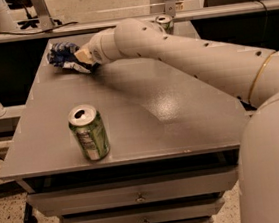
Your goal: Move blue chip bag near 7up can
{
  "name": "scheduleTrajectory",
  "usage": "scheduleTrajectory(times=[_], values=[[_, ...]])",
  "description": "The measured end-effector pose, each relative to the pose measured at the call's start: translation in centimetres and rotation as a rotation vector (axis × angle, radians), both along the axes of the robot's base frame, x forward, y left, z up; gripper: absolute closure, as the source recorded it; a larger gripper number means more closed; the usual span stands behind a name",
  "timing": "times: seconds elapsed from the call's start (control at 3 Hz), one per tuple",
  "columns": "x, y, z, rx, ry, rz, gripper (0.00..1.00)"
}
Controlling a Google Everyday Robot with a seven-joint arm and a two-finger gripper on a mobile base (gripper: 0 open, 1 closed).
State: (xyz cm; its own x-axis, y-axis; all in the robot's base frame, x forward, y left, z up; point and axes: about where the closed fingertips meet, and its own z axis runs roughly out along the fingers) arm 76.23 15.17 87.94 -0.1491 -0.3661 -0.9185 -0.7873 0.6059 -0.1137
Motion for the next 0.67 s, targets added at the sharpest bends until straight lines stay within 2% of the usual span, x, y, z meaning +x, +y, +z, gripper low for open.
scheduleTrajectory(times=[0.67], values=[[-4.4,-4.9,2.1,-0.016,-0.031,-0.02,1.0]])
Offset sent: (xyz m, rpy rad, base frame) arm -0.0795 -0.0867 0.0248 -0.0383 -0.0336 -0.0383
